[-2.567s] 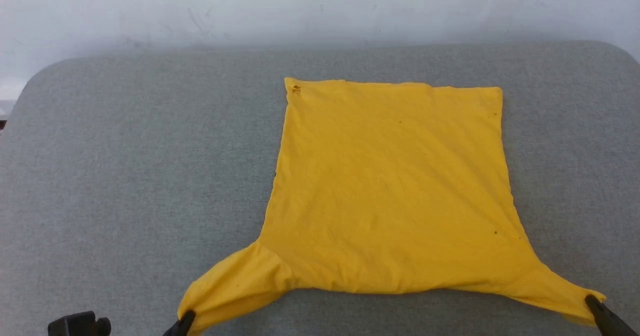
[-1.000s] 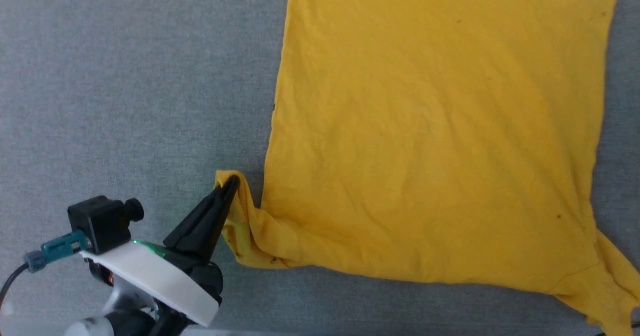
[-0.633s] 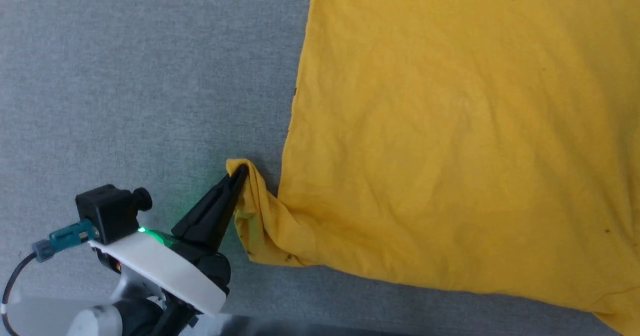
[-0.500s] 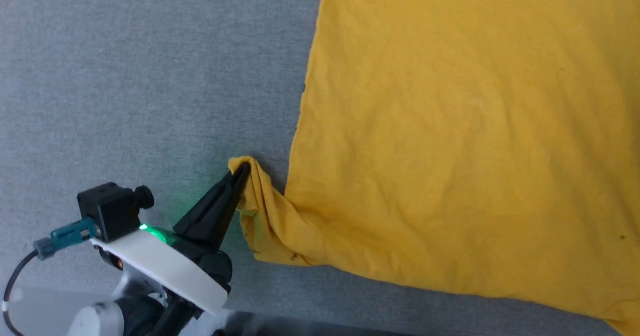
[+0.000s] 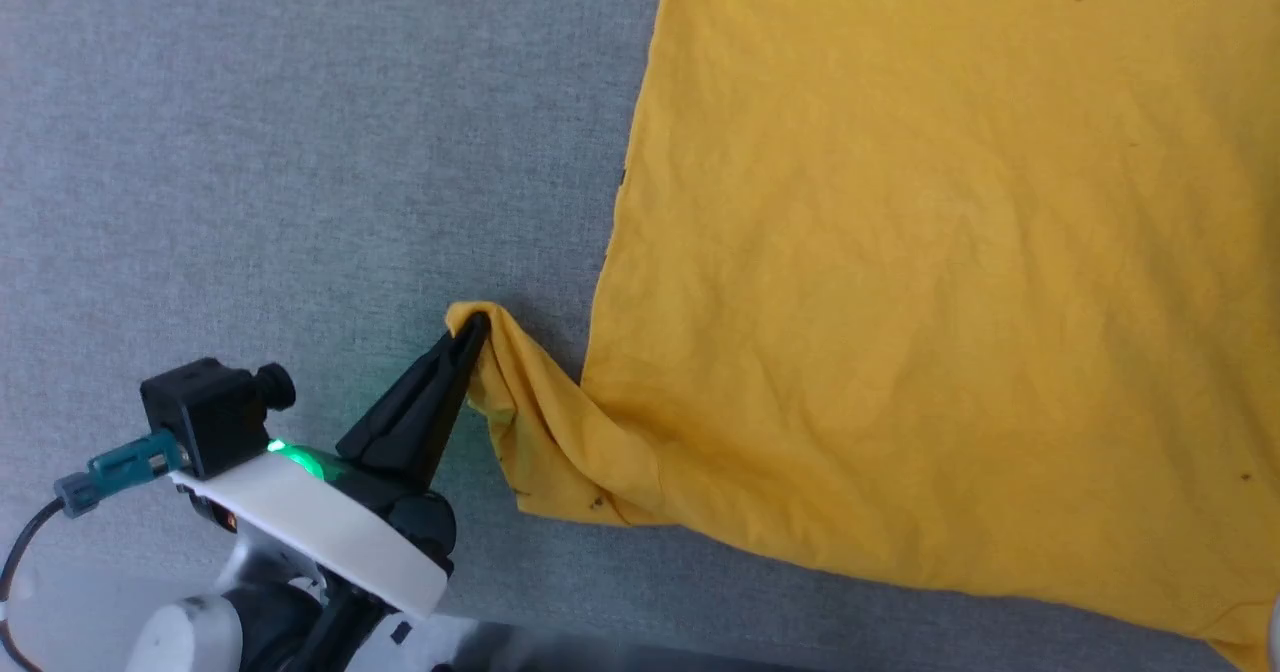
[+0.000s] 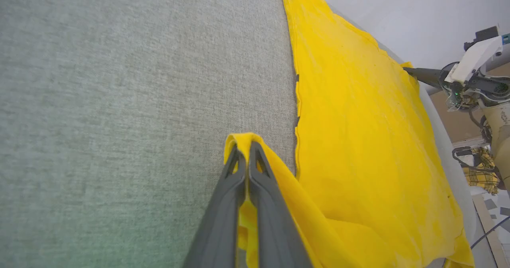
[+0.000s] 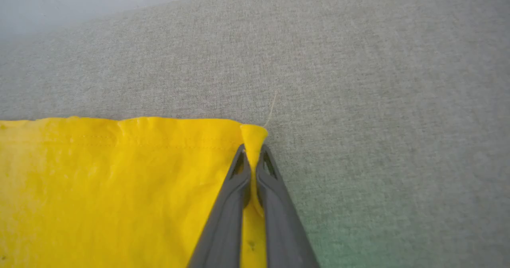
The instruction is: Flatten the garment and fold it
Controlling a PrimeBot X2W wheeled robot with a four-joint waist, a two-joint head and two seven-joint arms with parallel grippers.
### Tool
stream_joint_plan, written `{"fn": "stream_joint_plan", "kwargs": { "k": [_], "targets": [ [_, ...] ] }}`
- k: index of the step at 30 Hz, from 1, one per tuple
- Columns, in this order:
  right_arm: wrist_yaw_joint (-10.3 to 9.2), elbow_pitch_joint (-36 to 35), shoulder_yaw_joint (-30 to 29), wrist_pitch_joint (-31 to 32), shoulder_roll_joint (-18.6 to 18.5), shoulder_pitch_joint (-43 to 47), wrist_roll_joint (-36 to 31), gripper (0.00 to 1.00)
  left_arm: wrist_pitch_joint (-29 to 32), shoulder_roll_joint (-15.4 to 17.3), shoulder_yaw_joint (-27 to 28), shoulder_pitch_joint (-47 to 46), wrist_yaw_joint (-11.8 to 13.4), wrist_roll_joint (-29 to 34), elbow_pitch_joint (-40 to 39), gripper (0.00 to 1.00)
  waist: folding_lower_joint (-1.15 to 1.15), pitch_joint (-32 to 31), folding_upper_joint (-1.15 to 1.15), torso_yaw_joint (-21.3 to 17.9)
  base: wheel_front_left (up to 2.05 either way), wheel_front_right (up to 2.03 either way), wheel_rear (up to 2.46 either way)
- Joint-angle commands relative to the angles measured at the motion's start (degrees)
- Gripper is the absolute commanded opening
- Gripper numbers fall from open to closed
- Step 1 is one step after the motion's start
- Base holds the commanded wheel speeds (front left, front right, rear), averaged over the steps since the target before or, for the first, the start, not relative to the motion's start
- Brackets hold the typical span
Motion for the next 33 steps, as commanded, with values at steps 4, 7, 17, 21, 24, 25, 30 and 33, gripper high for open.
{"fn": "stream_joint_plan", "kwargs": {
  "k": [4,7,17,21,24,25,30,33],
  "targets": [
    [-0.05,0.2,0.28,-2.67,0.22,2.49,1.84,0.0,-0.59,0.35,0.45,-0.75,0.46,0.72,0.37,0.0,0.0,-3.42,0.0,-1.81,0.0,0.0,0.0],
    [-0.05,-0.3,0.39,-4.66,0.14,4.79,3.32,0.0,-0.6,0.71,0.75,-0.48,0.83,1.14,0.78,0.0,0.0,-5.43,0.0,-3.03,0.0,0.0,0.0],
    [-0.05,-6.41,-2.54,-7.96,0.94,19.41,9.41,0.0,-0.15,1.55,1.68,2.32,2.23,1.27,1.47,0.0,0.0,-12.84,0.0,-8.3,0.0,0.0,0.0],
    [-0.05,-9.01,-4.83,-8.67,2.89,27.13,11.98,0.0,0.11,1.61,1.67,3.7,2.64,1.06,1.43,0.0,0.0,-15.27,0.0,-10.02,0.0,0.0,0.0],
    [-0.05,-10.56,-6.17,-9.19,5.18,32.9,13.34,0.0,0.33,1.59,1.53,4.65,2.97,0.98,1.53,0.0,0.0,-17.02,0.0,-11.03,0.0,0.0,0.0],
    [-0.05,-10.92,-6.58,-9.27,5.73,34.69,13.83,0.0,0.42,1.59,1.47,5.0,3.07,0.92,1.56,0.0,0.0,-17.58,0.0,-11.33,0.0,0.0,0.0],
    [-0.05,-12.5,-9.3,-10.4,8.09,43.08,15.9,0.0,0.74,1.67,1.61,6.77,3.74,0.67,1.52,0.0,0.0,-19.98,0.0,-12.4,0.0,0.0,0.0],
    [-0.05,-12.88,-10.2,-10.39,8.73,46.25,16.9,0.0,0.83,1.77,1.62,7.38,3.84,0.59,1.35,0.0,0.0,-20.47,0.0,-12.56,0.0,0.0,0.0]
  ]
}}
